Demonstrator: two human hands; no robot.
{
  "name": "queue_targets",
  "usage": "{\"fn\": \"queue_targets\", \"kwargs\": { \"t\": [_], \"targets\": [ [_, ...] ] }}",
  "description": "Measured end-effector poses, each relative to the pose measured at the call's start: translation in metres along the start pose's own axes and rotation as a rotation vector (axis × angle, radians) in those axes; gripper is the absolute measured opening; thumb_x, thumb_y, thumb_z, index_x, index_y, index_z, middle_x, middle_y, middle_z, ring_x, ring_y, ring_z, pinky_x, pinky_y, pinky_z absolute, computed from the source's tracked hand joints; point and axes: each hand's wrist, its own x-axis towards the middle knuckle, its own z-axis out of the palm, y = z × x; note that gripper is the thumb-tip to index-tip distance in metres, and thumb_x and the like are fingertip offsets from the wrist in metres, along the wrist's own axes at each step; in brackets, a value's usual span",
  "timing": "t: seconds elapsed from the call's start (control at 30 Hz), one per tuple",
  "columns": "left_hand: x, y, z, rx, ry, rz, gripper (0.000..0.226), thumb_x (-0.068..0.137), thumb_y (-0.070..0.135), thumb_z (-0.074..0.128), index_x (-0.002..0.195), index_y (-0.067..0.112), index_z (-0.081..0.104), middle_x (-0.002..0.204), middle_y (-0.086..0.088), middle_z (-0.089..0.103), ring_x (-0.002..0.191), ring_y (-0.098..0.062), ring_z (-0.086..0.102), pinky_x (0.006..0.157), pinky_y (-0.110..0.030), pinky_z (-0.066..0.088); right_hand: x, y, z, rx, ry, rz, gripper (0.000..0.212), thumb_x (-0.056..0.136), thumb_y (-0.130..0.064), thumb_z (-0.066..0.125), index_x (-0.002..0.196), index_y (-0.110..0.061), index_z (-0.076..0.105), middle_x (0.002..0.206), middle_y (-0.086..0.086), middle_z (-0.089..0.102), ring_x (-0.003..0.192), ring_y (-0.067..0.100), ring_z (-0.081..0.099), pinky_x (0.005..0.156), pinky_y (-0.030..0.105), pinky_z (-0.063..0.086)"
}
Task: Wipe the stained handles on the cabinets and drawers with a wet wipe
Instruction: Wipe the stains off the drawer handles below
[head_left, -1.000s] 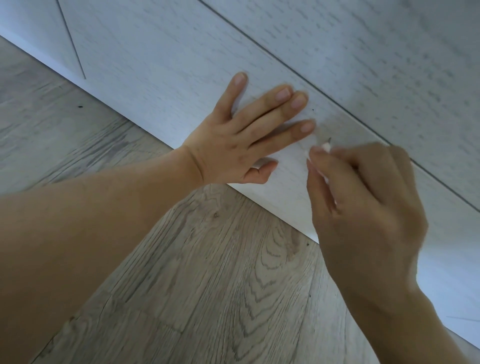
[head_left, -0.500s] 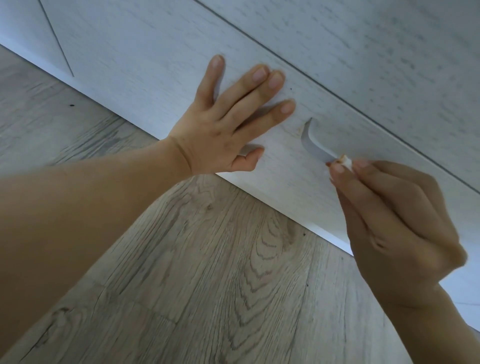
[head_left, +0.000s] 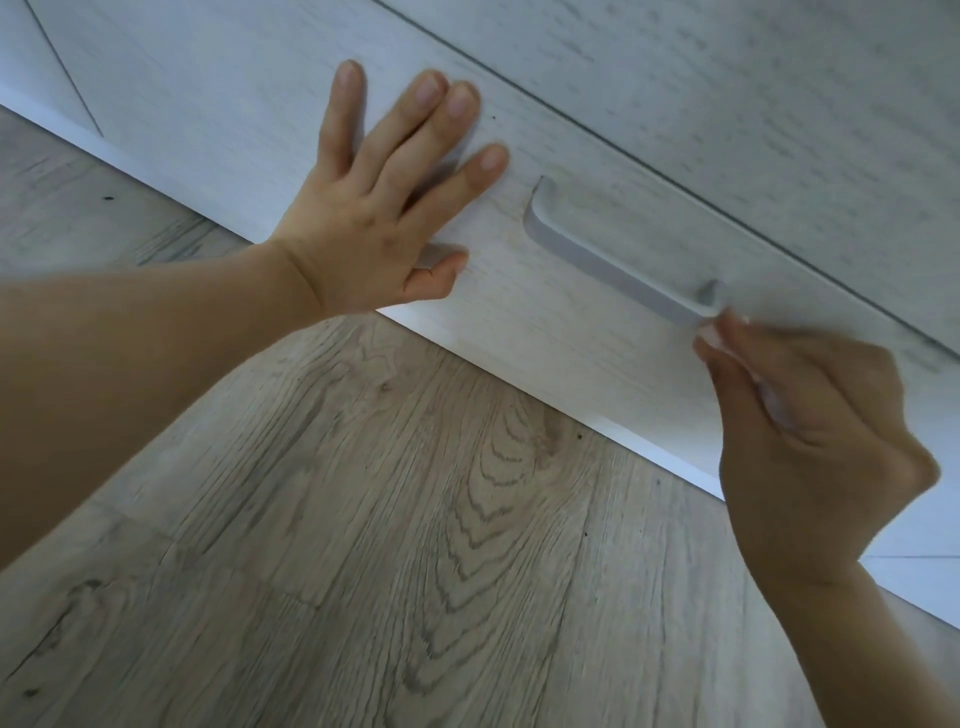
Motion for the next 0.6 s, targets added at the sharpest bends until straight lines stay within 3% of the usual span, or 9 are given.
{"fn": "queue_targets", "kwargs": {
  "t": [0.17, 0.3, 0.43, 0.5, 0.6],
  "targets": [
    [0.0, 0.0, -0.001, 0.005, -0.025, 0.002, 0.076, 0.095, 0.05, 0.029, 0.151, 0.013, -0.007, 0.156, -0.007, -0.024, 0.144, -0.022, -0.017, 0.114, -0.049, -0.012, -0.005, -0.002, -0.002, 0.116, -0.019, 0.2, 0.024, 0.086, -0.012, 0.073, 0.107, -0.01, 0.061, 0.085, -0.004, 0.06, 0.073, 0.028, 0.064, 0.072, 0.012, 0.045],
    [0.0, -0.003, -0.004, 0.018, -0.047, 0.015, 0.078, 0.095, 0.05, 0.03, 0.151, 0.012, -0.008, 0.155, -0.008, -0.025, 0.144, -0.023, -0.018, 0.113, -0.05, -0.012, 0.006, -0.007, -0.01, 0.131, -0.034, 0.268, 0.025, 0.087, -0.017, 0.071, 0.11, -0.014, 0.06, 0.09, -0.002, 0.062, 0.08, 0.018, 0.062, 0.079, 0.003, 0.041],
    [0.001, -0.003, -0.012, 0.035, -0.073, 0.017, 0.077, 0.096, 0.045, 0.037, 0.152, 0.01, -0.002, 0.152, -0.024, -0.002, 0.145, -0.025, -0.014, 0.115, -0.05, -0.007, 0.023, -0.019, -0.017, 0.164, -0.026, 0.307, 0.02, 0.089, -0.021, 0.07, 0.107, -0.014, 0.064, 0.093, 0.0, 0.065, 0.085, 0.013, 0.059, 0.081, 0.009, 0.042],
    [0.001, -0.007, -0.02, 0.031, -0.097, 0.033, 0.075, 0.095, 0.041, 0.042, 0.152, 0.01, 0.005, 0.151, -0.023, 0.005, 0.146, -0.026, -0.009, 0.115, -0.051, -0.002, 0.036, -0.028, -0.016, 0.199, -0.025, 0.318, 0.019, 0.088, -0.022, 0.07, 0.105, -0.016, 0.065, 0.093, 0.0, 0.066, 0.086, 0.012, 0.059, 0.08, 0.011, 0.043],
    [0.004, -0.022, -0.04, 0.017, -0.158, 0.117, 0.069, 0.094, 0.035, 0.046, 0.152, 0.012, 0.018, 0.151, -0.02, 0.015, 0.144, -0.031, 0.014, 0.112, -0.053, 0.013, 0.06, -0.044, -0.012, 0.236, -0.039, 0.314, 0.015, 0.087, -0.022, 0.071, 0.101, -0.016, 0.07, 0.091, -0.001, 0.066, 0.086, 0.011, 0.059, 0.078, 0.006, 0.039]
  ]
}}
